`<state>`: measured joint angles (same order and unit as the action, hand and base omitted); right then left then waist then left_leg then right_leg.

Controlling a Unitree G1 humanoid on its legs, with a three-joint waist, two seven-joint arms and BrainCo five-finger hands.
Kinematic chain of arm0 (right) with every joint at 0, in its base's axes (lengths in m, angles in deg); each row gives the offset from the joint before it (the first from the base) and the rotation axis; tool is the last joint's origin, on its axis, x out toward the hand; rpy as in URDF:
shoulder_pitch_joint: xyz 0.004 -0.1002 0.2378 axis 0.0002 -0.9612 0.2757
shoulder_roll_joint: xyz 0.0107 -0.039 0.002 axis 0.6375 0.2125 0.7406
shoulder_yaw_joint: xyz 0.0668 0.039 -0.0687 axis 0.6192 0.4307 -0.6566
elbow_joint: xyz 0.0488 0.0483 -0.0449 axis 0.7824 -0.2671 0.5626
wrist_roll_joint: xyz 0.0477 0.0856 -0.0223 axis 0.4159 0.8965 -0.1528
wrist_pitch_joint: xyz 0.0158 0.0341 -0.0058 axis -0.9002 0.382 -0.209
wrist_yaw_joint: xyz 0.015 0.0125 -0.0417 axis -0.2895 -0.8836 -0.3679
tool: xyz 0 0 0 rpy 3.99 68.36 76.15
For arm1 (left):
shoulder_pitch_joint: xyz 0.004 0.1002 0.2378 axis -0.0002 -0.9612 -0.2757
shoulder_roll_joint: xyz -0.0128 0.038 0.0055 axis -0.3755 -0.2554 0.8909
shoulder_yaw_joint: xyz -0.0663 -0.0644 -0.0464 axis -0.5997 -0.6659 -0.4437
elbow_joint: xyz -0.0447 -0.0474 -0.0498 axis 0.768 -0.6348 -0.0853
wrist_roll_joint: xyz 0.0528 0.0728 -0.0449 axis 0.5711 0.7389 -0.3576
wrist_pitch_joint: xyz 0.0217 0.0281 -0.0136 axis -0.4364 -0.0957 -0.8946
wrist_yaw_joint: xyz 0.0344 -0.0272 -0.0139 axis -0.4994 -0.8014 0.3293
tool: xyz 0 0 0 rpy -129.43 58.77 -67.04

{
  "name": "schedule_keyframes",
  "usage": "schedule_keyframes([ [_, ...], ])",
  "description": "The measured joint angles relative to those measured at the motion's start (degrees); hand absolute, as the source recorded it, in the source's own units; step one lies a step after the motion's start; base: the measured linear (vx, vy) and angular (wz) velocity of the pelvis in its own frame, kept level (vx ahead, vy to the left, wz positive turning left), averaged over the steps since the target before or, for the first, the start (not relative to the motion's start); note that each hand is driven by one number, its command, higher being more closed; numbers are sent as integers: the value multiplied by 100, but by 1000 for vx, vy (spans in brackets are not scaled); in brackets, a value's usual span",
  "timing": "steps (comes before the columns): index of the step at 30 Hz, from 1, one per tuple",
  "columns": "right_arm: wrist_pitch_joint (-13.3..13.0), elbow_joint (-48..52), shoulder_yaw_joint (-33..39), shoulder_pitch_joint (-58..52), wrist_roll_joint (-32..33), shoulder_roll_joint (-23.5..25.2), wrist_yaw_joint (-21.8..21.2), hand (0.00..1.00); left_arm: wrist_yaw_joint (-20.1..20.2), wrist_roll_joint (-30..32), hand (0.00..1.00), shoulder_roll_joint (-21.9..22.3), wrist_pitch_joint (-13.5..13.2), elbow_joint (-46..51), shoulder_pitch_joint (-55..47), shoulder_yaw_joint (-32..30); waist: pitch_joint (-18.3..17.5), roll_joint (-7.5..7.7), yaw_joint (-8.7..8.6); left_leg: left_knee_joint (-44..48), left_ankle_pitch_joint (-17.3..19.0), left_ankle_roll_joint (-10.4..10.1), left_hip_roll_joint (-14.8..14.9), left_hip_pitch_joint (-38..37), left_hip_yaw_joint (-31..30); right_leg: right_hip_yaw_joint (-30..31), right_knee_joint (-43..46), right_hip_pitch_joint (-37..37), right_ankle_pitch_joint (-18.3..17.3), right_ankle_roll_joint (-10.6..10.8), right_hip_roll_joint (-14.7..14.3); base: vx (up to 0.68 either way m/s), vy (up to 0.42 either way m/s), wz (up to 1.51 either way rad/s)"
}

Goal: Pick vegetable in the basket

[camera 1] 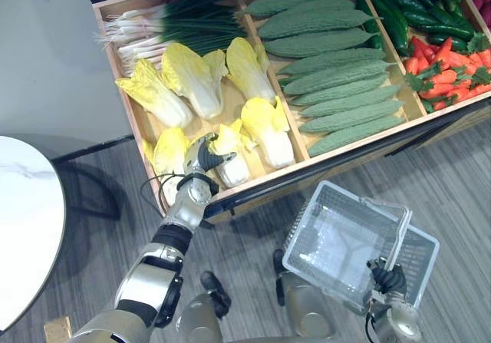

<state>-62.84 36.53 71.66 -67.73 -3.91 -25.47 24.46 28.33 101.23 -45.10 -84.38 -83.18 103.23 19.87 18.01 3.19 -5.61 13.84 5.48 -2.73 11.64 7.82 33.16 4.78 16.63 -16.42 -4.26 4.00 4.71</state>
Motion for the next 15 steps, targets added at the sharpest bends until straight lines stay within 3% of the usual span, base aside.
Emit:
schedule_keyframes([
  [8, 5, 157, 171, -120, -138, 120, 121, 100, -98, -506, 100, 89, 15, 1895, -1420, 14, 4, -27, 8, -194, 21, -28, -162, -493, -76, -72, 48, 456, -227, 78, 80, 40, 11, 8],
  [12, 6, 175, 375, -240, -195, 225, 126, 100, -105, -744, 100, 418, -36, 2998, -2214, -5, -11, -47, 25, -181, 85, -41, -176, -712, -144, -155, 164, 671, -365, 92, 118, 21, 3, 11],
  [15, 8, 215, 489, -302, -262, 224, 121, 100, -115, -860, 100, 612, -54, 3667, -2629, -217, -126, -154, 37, -172, 117, -64, -168, -788, -142, -155, 216, 720, -407, 82, 107, -9, -6, -1],
])
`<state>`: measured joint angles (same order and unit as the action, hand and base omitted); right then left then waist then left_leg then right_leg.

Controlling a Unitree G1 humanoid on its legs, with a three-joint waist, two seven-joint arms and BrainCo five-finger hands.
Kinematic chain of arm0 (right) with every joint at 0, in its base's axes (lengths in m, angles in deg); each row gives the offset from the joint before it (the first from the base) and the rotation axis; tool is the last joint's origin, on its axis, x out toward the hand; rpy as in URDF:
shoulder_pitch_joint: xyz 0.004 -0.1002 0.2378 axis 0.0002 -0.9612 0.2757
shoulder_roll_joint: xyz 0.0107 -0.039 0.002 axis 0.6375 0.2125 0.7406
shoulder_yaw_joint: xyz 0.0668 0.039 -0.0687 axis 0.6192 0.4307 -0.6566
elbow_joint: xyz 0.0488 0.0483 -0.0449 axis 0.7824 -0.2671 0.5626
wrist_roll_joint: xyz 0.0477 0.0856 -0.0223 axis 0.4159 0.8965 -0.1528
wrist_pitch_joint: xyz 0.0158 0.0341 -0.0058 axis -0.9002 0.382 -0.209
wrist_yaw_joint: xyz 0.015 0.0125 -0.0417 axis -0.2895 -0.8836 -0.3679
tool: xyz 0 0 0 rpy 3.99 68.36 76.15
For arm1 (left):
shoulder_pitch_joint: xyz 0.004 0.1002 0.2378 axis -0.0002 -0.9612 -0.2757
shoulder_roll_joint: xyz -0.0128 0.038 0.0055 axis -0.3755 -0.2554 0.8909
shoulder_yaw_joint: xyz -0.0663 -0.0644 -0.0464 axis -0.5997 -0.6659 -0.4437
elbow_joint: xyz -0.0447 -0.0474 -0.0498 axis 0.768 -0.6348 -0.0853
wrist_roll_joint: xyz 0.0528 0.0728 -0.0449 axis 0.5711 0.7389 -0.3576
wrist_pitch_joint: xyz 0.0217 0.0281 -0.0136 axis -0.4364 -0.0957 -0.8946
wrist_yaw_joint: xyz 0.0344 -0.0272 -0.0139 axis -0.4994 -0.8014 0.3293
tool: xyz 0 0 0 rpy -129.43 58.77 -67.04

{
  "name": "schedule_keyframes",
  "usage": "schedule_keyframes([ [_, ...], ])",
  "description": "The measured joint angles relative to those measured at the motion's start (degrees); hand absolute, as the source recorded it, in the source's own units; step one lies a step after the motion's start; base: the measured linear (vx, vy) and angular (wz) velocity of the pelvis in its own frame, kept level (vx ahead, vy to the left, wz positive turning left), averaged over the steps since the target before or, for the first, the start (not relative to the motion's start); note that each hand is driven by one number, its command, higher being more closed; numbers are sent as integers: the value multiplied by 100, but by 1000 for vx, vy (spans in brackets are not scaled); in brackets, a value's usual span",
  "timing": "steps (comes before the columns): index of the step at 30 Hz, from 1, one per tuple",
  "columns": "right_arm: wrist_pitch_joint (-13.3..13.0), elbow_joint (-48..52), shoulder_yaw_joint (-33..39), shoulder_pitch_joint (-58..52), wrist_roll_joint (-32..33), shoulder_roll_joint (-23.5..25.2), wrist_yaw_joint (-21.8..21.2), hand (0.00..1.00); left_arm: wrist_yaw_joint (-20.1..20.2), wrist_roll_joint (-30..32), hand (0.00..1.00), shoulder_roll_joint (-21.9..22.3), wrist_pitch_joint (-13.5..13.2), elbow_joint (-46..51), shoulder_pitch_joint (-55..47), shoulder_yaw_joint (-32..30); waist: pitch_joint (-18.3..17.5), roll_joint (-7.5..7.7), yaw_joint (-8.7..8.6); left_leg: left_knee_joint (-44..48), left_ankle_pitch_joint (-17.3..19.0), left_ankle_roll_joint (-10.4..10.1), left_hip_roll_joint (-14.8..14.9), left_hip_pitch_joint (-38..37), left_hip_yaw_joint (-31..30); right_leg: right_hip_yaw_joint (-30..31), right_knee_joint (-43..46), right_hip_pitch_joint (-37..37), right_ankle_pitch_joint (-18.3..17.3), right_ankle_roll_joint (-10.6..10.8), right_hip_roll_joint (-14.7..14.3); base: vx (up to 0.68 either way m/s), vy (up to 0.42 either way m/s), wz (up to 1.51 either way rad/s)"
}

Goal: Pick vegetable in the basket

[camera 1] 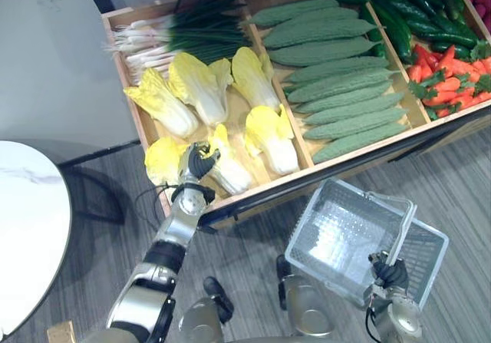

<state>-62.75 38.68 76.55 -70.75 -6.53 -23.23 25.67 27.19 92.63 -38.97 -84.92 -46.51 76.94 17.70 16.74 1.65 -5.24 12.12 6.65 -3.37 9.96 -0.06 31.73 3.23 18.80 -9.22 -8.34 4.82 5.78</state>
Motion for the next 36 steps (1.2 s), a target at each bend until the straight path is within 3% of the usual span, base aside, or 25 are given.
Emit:
schedule_keyframes([
  [2, 25, 147, 92, -43, -63, -3, 8, 100, -51, -71, 100, 164, -41, 490, -266, -189, -117, -153, 27, 64, 27, -3, 10, -31, 16, 33, 28, 14, -1, 1, -19, -24, -8, -9],
  [5, 32, 191, 92, -44, -86, -4, 26, 100, -185, -114, 100, 348, -173, 1023, -532, -293, -201, -255, 149, 339, 211, -38, 103, -44, -45, 190, 110, 1, -14, -20, -133, -55, -8, -27],
  [12, 72, 677, 73, -298, -95, 14, 48, 100, -351, -303, 100, 574, -438, 1831, -1219, -270, -454, -303, 214, 772, 733, -130, 172, 87, -93, 737, 110, -248, 7, 24, -344, -63, 33, -45],
  [17, 71, 1279, -188, -334, -213, 61, 16, 100, -351, -773, 100, 565, -499, 1977, -1281, -301, -617, -231, 244, 1285, 896, -48, 409, 129, 218, 1548, -229, -562, 520, 52, -729, 18, 56, -122],
  [18, 68, 1379, -244, -235, -277, 105, 18, 100, -353, -880, 100, 573, -528, 2063, -1266, -276, -630, -207, 262, 1216, 991, -15, 474, 59, 492, 1125, -332, -717, 498, -93, -609, -31, 16, -144],
  [19, 68, 1383, -281, -149, -339, 190, 29, 100, -359, -980, 100, 560, -585, 2083, -1237, -237, -628, -137, 282, 1171, 1019, -16, 531, -60, 832, 339, -265, -893, 504, -147, -308, -36, 18, -130],
  [20, 69, 1383, -297, -132, -346, 205, 30, 100, -359, -1008, 100, 561, -600, 2084, -1239, -229, -635, -122, 290, 1165, 1026, -17, 552, -92, 923, 92, -219, -924, 506, -175, -219, -11, -5, -134],
  [22, 71, 1256, -433, 76, -466, 218, 44, 100, -360, -1247, 100, 573, -666, 2081, -1240, -209, -666, -89, 275, 1033, 1121, -141, 647, -579, 1688, -2234, 207, -961, 351, -621, 663, 53, -54, -139],
  [24, 69, 1022, -434, 375, -594, 166, 46, 100, -359, -1477, 100, 581, -806, 2059, -1231, -211, -684, -135, 273, 885, 1085, -245, 633, -866, 2073, -3374, 322, -805, 419, -733, 1015, 134, -86, -151],
  [26, 69, 889, -427, 606, -652, 69, 45, 100, -293, -1812, 100, 619, -941, 1853, -1132, -165, -726, -223, 225, 825, 1021, -326, 698, -998, 2161, -3245, 296, -943, 544, -720, 772, 224, -212, -143],
  [27, 74, 830, -421, 694, -652, -54, 46, 100, -209, -2000, 100, 669, -942, 1610, -1006, -108, -758, -308, 130, 1036, 980, -282, 881, -999, 2114, -3072, 283, -1011, 471, -757, 533, 273, -263, -118],
  [29, 115, 821, -421, 795, -652, -144, 37, 100, -81, -2200, 100, 670, -943, 1269, -874, 6, -753, -336, 79, 1898, 738, 95, 1308, -920, 1830, -2734, 163, -898, 443, -860, 162, 264, -219, -124],
  [30, 150, 821, -440, 802, -652, -201, 30, 100, -10, -2267, 100, 610, -941, 1064, -864, 131, -737, -354, 78, 2656, 309, 534, 1596, -779, 1309, -2531, -55, -609, 442, -925, -80, 277, -145, -120],
  [31, 150, 836, -489, 797, -652, -302, 41, 100, 30, -2354, 100, 595, -940, 898, -862, 297, -727, -342, 49, 3181, 450, 326, 1538, -521, 518, -2317, -289, -337, 441, -954, -193, 275, -95, -107],
  [32, 150, 856, -499, 806, -642, -339, 61, 100, 53, -2364, 100, 599, -940, 855, -860, 402, -724, -338, 30, 3346, 568, 211, 1411, -325, 158, -2220, -378, -233, 429, -958, -216, 252, -25, -82],
  [35, 144, 879, -567, 1047, -633, -408, 117, 100, 219, -2362, 100, 595, -938, 772, -887, 636, -698, -296, 39, 2900, 1009, 178, 425, 506, -1255, -1544, -731, 214, 426, -956, -270, 273, 62, -103],
  [36, 144, 884, -606, 1066, -633, -426, 117, 100, 251, -2361, 100, 583, -938, 761, -887, 654, -697, -295, 64, 2645, 1023, 158, 236, 607, -1532, -1421, -761, 274, 432, -944, -271, 234, 114, -122],
])
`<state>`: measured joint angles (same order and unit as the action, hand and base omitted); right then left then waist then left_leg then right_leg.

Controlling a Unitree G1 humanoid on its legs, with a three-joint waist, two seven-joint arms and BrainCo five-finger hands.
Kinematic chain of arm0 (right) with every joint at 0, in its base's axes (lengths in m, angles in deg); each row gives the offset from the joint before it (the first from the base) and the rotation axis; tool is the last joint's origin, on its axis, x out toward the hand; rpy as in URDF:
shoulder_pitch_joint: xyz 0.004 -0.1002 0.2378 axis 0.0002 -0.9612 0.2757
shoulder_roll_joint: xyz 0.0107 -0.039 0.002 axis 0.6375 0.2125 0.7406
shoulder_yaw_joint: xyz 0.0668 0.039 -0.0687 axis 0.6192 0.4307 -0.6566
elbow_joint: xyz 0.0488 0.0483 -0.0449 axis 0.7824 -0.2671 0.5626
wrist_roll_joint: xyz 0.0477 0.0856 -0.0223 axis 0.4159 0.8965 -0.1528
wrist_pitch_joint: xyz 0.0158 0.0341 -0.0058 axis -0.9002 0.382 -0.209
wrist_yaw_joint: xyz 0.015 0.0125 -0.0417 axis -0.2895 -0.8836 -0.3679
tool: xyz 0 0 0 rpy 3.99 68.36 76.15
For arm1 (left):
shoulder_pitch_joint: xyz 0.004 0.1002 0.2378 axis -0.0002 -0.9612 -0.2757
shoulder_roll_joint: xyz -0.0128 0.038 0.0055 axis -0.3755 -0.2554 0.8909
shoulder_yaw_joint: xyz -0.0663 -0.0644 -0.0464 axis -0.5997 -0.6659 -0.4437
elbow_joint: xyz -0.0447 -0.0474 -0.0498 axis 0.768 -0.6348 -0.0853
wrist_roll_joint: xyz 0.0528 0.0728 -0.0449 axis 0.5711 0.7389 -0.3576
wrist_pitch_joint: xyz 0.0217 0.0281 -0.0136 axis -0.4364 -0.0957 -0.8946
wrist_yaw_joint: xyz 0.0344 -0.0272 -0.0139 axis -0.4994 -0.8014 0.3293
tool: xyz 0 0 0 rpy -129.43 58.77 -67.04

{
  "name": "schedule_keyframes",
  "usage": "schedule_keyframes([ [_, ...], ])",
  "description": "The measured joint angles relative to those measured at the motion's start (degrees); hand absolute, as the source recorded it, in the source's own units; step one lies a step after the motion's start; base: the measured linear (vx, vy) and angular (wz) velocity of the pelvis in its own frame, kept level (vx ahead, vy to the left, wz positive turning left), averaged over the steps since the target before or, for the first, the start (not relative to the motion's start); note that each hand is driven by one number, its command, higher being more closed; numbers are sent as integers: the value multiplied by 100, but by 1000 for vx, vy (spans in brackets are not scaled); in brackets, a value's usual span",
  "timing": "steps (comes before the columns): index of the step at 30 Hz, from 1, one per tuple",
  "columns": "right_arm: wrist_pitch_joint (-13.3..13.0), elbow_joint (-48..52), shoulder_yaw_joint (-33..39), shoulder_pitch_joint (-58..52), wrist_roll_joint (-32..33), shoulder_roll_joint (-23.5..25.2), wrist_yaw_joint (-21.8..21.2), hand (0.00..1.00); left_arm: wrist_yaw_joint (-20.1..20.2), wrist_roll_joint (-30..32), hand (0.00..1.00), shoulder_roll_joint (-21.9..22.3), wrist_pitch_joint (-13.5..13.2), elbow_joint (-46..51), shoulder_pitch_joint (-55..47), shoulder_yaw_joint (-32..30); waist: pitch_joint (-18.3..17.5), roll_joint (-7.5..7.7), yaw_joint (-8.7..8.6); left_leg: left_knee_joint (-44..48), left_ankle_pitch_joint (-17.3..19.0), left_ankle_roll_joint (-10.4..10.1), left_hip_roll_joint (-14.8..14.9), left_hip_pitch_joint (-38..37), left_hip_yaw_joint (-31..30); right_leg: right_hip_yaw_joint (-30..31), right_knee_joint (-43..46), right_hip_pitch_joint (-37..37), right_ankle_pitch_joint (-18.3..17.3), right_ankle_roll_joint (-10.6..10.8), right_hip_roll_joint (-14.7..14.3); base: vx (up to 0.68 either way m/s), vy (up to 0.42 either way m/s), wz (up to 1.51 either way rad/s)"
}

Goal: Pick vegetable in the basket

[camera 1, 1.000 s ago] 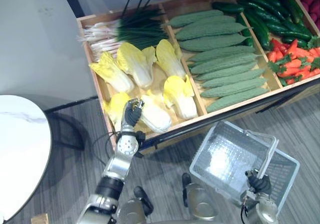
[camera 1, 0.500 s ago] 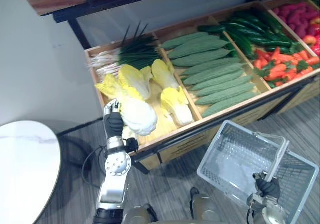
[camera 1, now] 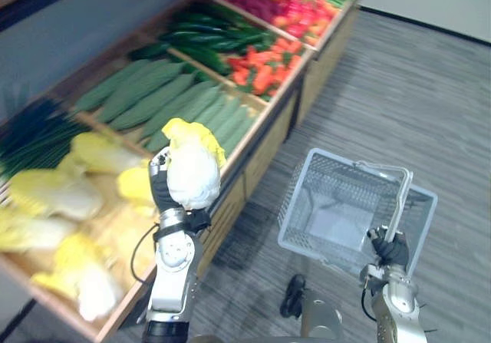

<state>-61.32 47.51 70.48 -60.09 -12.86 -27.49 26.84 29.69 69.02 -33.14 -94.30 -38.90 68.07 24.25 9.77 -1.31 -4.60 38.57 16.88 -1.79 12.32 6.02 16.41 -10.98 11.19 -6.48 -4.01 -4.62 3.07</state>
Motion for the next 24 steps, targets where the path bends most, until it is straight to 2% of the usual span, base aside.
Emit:
schedule_keyframes([
  [1, 0, 4, -97, 15, -2, -88, -1, 100, 37, 7, 100, -32, 0, -28, 5, 69, -3, -13, 83, -599, -6, -67, -368, 104, -535, 244, -58, 85, 75, 115, -9, 199, 142, -130],
  [2, 0, 8, -204, 32, -2, -198, -5, 100, 44, 17, 100, -33, -2, -70, 6, 152, -16, -98, 127, -1349, -203, -254, -587, 154, -958, 459, -89, 128, 163, 250, -77, 188, 152, -134],
  [3, 0, 22, -272, 26, -2, -277, -9, 100, 48, 19, 100, -22, -1, -110, 9, 188, -41, -178, 145, -1717, -482, -309, -611, 165, -1104, 561, -116, 141, 193, 298, -151, 192, 184, -139],
  [4, 9, 62, -382, 20, 2, -346, -49, 100, 105, 29, 100, 4, -3, -231, 54, 298, -99, -346, 183, -1998, -958, -93, -554, 208, -1105, 858, -208, 182, 215, 396, -327, 211, 179, -110],
  [5, 9, 220, -502, -94, 47, -318, -155, 100, 189, 116, 100, -89, 28, -434, 179, 415, -113, -279, 128, -2163, -934, -64, -576, 108, -962, 1021, -376, 233, 315, 519, -287, 210, 178, -88],
  [6, 9, 329, -574, -157, 92, -305, -211, 100, 225, 154, 100, -125, 33, -511, 258, 475, -108, -224, 74, -2272, -925, -38, -628, 50, -916, 1087, -448, 231, 338, 555, -254, 190, 160, -49],
  [8, 8, 600, -972, -299, 211, -232, -543, 100, 307, 360, 100, -234, 106, -908, 570, 771, -102, -28, -9, -2745, -1042, 109, -796, -166, -580, 1451, -674, 154, 427, 690, -104, 153, 169, -47],
  [15, 48, 682, -1709, -425, 330, -215, -1123, 100, 403, 797, 100, -256, 354, -1562, 1006, 1302, -103, -15, -107, -3113, -1062, 142, -951, -437, -183, 1888, -955, 204, 580, 827, 45, 101, 101, -29],
  [21, 51, 680, -2150, -345, 336, -167, -1200, 100, 406, 1047, 100, -301, 453, -2093, 1064, 1512, -106, -1, -110, -3304, -1062, 142, -960, -591, -174, 1924, -955, 244, 580, 828, 24, 25, 18, -3],
  [24, 51, 667, -2433, -224, 432, -120, -1191, 100, 407, 1156, 100, -301, 482, -2321, 1063, 1608, -96, 30, -106, -3430, -1108, 209, -1001, -600, -174, 1945, -961, 184, 581, 828, 40, -27, 2, -3],
])
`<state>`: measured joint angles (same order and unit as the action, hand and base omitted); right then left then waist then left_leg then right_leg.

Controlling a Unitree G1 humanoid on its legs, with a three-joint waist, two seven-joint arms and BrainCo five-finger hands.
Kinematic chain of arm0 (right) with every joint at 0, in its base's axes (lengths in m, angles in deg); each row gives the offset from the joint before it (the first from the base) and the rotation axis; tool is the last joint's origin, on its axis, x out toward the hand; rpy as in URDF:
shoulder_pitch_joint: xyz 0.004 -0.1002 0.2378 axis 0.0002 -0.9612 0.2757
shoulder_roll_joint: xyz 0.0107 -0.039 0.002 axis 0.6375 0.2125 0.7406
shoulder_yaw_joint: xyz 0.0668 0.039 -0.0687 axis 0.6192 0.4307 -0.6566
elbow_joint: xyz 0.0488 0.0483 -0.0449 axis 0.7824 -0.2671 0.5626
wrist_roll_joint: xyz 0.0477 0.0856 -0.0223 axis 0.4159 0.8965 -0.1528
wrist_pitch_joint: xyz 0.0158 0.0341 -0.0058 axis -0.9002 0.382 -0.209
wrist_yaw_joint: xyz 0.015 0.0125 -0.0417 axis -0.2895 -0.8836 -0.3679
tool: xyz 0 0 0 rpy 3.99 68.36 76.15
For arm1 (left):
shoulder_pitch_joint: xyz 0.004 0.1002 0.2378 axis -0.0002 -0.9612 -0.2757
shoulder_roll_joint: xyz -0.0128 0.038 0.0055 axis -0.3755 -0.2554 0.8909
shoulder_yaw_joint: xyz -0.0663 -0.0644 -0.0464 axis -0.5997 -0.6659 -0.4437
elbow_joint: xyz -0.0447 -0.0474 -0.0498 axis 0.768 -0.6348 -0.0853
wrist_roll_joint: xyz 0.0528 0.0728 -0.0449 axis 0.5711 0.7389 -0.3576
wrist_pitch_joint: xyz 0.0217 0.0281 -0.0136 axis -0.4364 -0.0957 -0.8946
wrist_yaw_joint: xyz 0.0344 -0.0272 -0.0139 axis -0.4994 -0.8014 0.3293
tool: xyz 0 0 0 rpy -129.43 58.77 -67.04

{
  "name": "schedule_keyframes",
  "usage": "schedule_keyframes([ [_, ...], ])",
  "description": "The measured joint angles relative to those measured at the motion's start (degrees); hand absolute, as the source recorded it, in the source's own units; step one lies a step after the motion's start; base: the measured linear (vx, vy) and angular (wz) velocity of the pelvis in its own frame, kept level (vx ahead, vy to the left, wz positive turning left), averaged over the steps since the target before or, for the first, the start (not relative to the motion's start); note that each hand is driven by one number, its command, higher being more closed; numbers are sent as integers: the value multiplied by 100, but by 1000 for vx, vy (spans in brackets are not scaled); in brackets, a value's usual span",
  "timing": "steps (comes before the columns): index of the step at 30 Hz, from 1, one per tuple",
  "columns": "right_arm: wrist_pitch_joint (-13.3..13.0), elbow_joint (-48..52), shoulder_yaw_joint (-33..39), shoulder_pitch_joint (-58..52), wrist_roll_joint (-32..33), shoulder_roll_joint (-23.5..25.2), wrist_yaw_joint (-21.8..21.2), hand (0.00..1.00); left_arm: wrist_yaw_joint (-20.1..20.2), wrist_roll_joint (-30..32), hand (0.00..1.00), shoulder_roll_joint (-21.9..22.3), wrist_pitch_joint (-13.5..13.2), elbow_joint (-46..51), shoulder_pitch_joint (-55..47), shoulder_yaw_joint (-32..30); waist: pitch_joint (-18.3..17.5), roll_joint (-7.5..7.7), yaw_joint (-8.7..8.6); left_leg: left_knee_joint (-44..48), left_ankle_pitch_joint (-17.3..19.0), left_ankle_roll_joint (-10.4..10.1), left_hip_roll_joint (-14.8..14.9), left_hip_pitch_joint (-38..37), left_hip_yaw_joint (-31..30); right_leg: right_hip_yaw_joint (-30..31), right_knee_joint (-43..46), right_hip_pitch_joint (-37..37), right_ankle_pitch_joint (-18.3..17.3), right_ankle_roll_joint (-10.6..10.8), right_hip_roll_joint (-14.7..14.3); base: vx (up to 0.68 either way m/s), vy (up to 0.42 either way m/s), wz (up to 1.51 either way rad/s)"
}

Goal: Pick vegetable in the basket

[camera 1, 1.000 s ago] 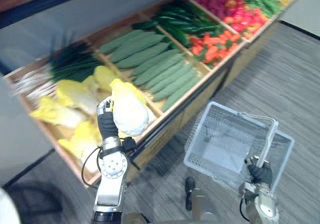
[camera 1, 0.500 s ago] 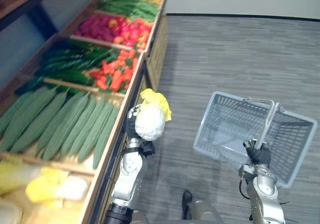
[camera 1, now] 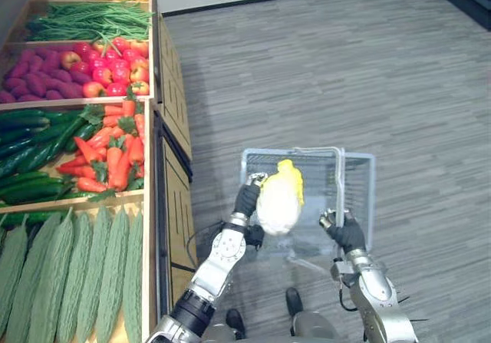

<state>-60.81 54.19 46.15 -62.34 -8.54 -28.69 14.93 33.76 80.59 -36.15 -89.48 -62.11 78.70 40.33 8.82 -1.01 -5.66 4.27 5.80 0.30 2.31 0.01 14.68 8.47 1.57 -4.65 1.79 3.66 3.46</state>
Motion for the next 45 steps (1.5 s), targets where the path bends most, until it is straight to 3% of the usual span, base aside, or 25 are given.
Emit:
schedule_keyframes([
  [1, 4, -26, -60, 61, 78, -4, 18, 100, -3, 39, 0, -3, 0, -95, 2, -7, -7, 19, 0, -28, -12, 9, -19, 5, 1, 16, -11, -21, 2, 4, 15, -52, 7, -7],
  [4, 7, -25, -297, 141, 503, -38, 67, 100, -16, 59, 0, -2, 21, -624, 17, -90, -4, 78, 2, -38, -30, 33, -40, 42, 28, 73, -159, -19, 130, 37, 40, -60, 9, -10],
  [9, 7, -24, -989, 146, 1019, -125, 51, 100, -141, 120, 0, -1, 277, -1314, 52, -393, -26, 258, -5, -60, -121, 64, -88, 133, -21, 51, -205, -70, 168, 62, 88, -74, -10, 3],
  [18, 15, -23, -1005, 130, 712, -119, -14, 100, -267, 678, 0, -7, 368, -1249, 51, -424, -28, 285, 4, -275, -281, 112, -214, 118, -146, -55, -289, -56, 201, 114, 199, -47, -2, 8],
  [25, 31, -24, -274, -33, -181, 71, 112, 100, -196, 1023, 0, -36, 348, -170, -279, -395, -33, 292, 6, -433, -389, 137, -267, 54, -216, -135, -304, -25, 215, 136, 246, -7, 0, 7],
  [29, 32, -27, 350, -167, -561, 216, 313, 100, 34, 1024, 0, -149, 200, 514, -627, -412, -62, 288, 21, -447, -389, 137, -266, 10, -307, -230, -320, 65, 213, 139, 251, -3, -15, 11],
  [39, 36, -291, 1183, -406, -585, 292, 373, 100, 249, 1107, 0, -209, 103, 1211, -1139, -688, -160, 223, 12, -575, -408, 109, -271, -83, -415, -339, -333, 149, 208, 143, 253, -16, -13, 4],
  [42, 91, -306, 1342, -615, -645, 317, 363, 100, 265, 1089, 0, -188, 79, 1478, -1407, -913, -264, 156, 17, -756, -489, 93, -290, -164, -423, -385, -341, 148, 183, 170, 246, -13, -23, 1],
  [45, 122, -500, 1684, -669, -686, 344, 361, 100, 365, 686, 0, -98, 22, 1912, -1829, -1413, -329, 75, 32, -882, -553, 119, -305, -234, -425, -402, -346, 167, 180, 173, 245, 0, 0, 0],
])
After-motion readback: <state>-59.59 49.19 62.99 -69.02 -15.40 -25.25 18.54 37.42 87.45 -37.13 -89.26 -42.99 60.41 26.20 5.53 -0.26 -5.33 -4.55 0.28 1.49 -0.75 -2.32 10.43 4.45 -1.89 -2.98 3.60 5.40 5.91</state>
